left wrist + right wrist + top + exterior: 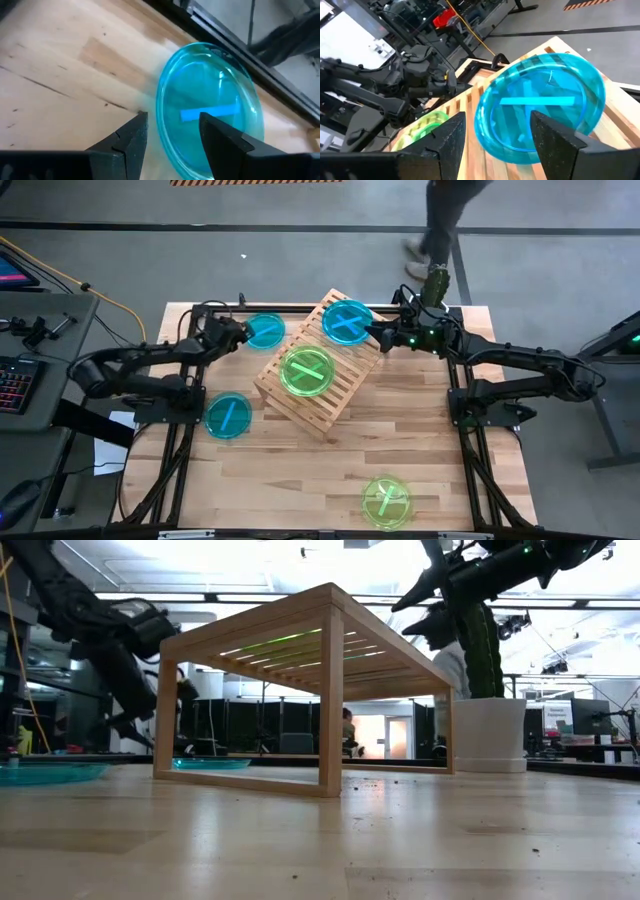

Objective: Place and stack plates onto a shelf
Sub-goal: Stack the blue plate on top of the blue plate on the shelf, then stack the green plate on top of the green plate on the shelf

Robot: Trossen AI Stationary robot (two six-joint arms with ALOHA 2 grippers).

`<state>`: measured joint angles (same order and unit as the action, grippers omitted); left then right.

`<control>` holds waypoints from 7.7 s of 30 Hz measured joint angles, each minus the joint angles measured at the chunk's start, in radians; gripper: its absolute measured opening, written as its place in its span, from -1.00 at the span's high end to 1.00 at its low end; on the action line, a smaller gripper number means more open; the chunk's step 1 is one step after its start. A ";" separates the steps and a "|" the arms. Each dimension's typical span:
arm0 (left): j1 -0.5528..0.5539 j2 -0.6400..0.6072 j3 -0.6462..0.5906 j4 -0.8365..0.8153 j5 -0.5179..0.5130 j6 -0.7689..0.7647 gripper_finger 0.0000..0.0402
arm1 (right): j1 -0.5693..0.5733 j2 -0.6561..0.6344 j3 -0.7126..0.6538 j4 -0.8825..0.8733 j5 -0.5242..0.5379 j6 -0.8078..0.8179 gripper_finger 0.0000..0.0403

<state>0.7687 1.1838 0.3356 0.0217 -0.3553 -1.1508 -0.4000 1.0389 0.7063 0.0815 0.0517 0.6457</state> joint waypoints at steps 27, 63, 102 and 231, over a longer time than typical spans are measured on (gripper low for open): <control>0.035 0.301 0.120 0.021 -0.037 0.053 0.95 | 0.000 0.000 0.000 -0.006 0.001 -0.018 -0.01; -0.150 -0.181 0.551 -0.115 -0.134 0.476 1.00 | 0.000 -0.001 0.000 0.125 -0.001 -0.018 -0.01; -0.419 0.495 0.986 -0.197 -0.015 0.378 0.99 | 0.000 -0.222 0.000 0.162 -0.011 -0.131 -0.01; -0.614 -0.430 0.364 0.175 0.188 0.840 0.10 | 1.260 0.584 -0.171 0.054 0.002 1.231 0.87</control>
<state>0.1547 0.7540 0.6994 0.1967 -0.1677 -0.3111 0.8597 1.6231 0.5353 0.1359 0.0536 1.8766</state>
